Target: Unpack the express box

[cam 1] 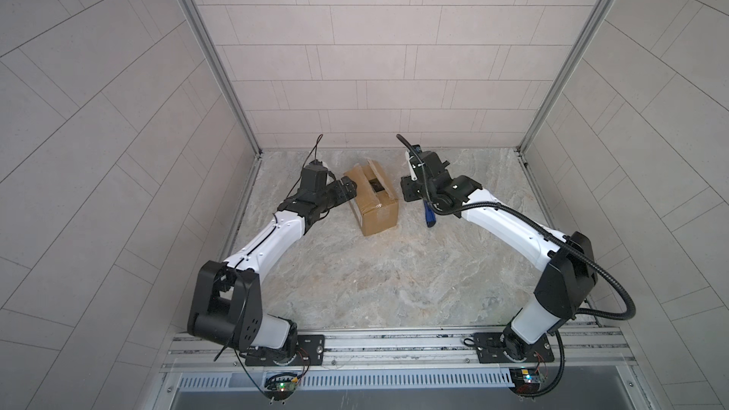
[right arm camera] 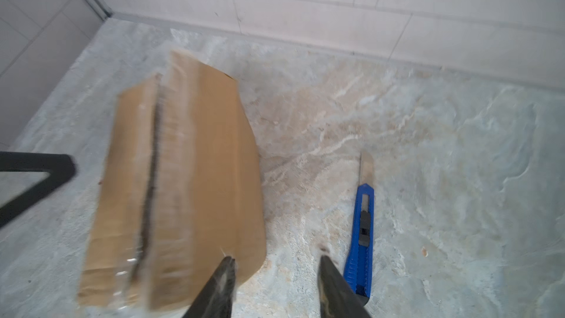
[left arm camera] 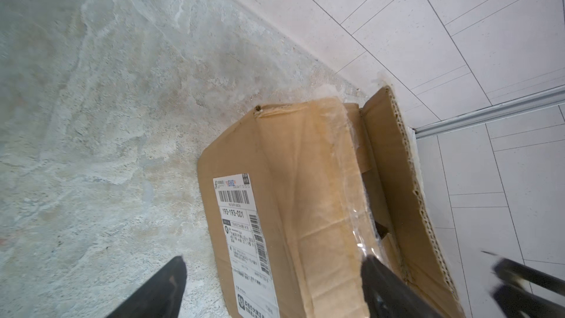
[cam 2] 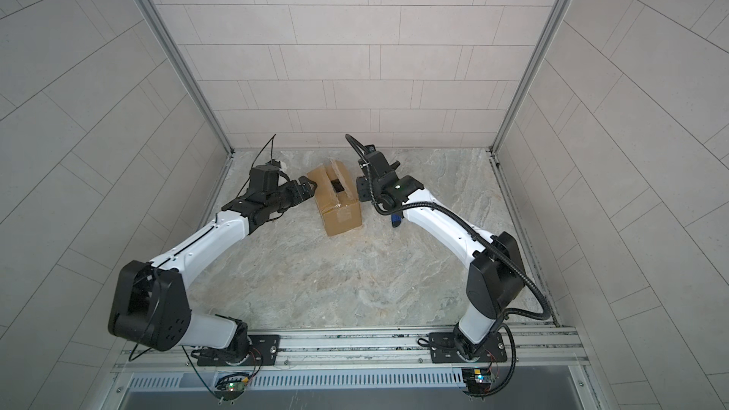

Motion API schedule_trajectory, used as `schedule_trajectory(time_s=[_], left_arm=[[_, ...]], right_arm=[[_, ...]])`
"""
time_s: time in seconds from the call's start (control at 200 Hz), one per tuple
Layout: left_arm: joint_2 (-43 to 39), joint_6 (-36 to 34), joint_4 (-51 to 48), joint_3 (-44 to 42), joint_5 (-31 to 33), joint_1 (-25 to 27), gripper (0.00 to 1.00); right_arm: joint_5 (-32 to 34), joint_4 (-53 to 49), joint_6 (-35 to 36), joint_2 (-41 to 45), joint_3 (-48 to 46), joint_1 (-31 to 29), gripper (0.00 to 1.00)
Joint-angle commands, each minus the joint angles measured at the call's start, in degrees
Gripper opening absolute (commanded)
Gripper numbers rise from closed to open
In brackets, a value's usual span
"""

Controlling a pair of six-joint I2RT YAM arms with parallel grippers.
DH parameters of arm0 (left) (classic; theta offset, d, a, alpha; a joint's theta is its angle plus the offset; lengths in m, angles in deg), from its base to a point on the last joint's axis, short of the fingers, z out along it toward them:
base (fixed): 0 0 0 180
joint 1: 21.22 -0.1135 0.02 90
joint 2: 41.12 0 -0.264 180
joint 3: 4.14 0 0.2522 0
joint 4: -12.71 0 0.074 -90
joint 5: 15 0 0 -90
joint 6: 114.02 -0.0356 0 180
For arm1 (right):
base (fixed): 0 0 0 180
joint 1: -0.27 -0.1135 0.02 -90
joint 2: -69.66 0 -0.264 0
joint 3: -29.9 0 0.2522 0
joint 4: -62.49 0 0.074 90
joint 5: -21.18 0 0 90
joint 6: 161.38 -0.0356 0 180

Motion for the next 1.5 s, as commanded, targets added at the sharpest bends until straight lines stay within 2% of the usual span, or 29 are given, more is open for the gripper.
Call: schedule_trajectory(time_s=[0.0,0.14,0.35,0.451,0.571,0.611,0.656,0.711,0.801,0.946,1.166,1.497], left_arm=[[-2.17,-2.37,-4.01,1.96,2.41,-0.14,0.93],[-3.44,-2.75,-5.36,1.88,3.36,-0.15,0.93],[-6.10,-3.03,-6.62,0.06,5.49,-0.38,0.93],[-7.15,-2.75,-6.71,-0.91,6.31,-0.59,0.93],[-7.88,-2.82,-7.06,-1.38,6.64,-0.59,0.93],[-8.04,-3.02,-7.17,-1.42,6.43,-0.59,0.93],[-8.17,-3.57,-7.48,-1.14,6.16,-0.42,0.93],[-8.26,-4.21,-8.88,-0.34,6.70,-0.09,0.93],[-8.48,-5.17,-11.12,1.20,8.43,0.96,0.93],[-7.68,-6.54,-15.02,4.87,11.44,3.39,0.94],[-3.62,-7.68,-20.63,12.28,14.53,7.23,0.94],[3.34,-7.36,-24.54,17.24,16.87,11.55,0.94]], right_arm=[[7.44,-8.09,6.69,0.31,6.41,-4.21,0.50],[8.04,-12.09,9.12,-5.22,13.17,-8.08,0.50],[5.09,-17.35,10.75,-12.52,20.17,-9.60,0.50],[8.22,-19.85,11.31,-15.60,23.12,-10.34,0.50],[15.80,-21.25,12.49,-17.90,24.67,-10.72,0.48],[17.77,-21.21,12.58,-18.25,24.73,-10.72,0.44],[18.82,-21.27,12.09,-18.56,24.71,-10.46,0.35],[18.05,-21.27,11.19,-18.60,24.61,-9.85,0.23],[16.42,-20.40,9.75,-17.78,23.54,-9.07,0.11],[12.81,-16.00,6.70,-14.73,18.62,-7.77,0.03],[4.75,-6.95,0.50,-7.89,8.80,-3.85,0.00],[0.61,-1.50,-2.48,-2.32,3.71,-0.61,0.00]])
